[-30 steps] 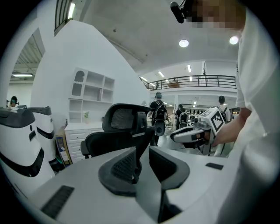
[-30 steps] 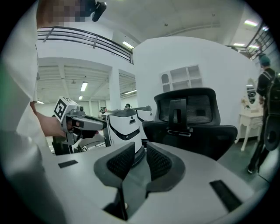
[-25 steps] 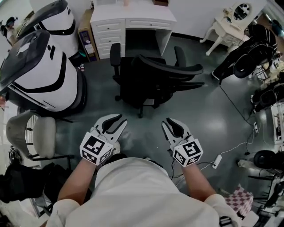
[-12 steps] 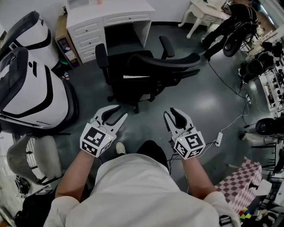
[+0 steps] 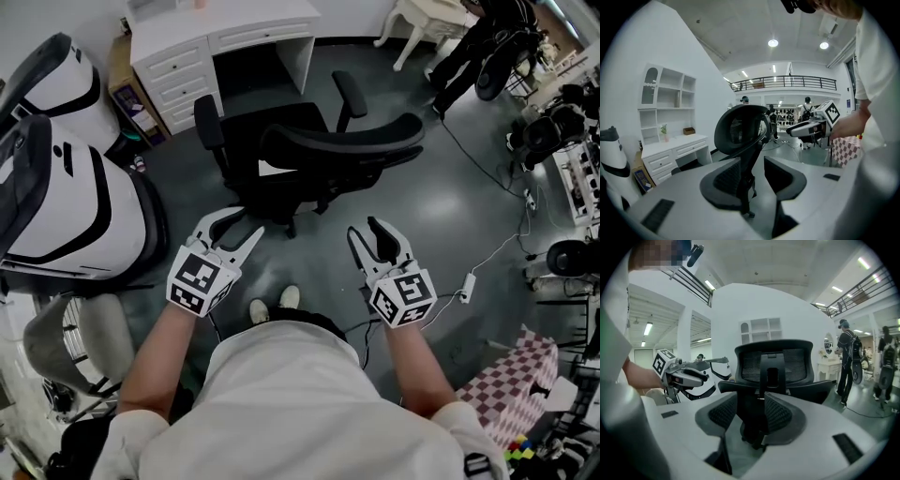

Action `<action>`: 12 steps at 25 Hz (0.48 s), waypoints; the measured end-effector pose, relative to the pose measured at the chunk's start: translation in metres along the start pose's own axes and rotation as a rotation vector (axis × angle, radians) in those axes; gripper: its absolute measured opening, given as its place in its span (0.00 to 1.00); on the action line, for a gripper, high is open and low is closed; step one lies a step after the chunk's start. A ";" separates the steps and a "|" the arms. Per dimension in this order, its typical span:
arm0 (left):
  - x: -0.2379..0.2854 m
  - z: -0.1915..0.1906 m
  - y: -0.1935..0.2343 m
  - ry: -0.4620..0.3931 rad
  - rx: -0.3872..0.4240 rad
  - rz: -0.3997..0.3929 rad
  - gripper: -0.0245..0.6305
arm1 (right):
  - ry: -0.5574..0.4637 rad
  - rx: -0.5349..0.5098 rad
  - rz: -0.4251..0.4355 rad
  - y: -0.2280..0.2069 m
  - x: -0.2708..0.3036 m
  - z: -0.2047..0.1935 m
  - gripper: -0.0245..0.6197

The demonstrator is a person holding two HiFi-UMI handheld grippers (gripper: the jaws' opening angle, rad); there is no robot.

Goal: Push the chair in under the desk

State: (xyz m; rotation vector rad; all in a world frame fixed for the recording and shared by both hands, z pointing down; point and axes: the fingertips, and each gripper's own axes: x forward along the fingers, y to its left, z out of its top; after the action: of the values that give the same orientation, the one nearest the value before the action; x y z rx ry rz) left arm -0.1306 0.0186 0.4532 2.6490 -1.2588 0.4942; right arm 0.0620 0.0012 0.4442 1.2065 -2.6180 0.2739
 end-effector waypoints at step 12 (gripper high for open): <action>0.041 0.003 0.047 0.077 0.086 0.070 0.31 | -0.022 0.039 0.012 -0.047 0.042 0.009 0.37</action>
State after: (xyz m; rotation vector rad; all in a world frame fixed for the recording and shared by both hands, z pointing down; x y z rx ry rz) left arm -0.1429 -0.0414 0.4660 2.6340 -1.3403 0.6690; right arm 0.0708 -0.0612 0.4516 1.2140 -2.6508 0.3177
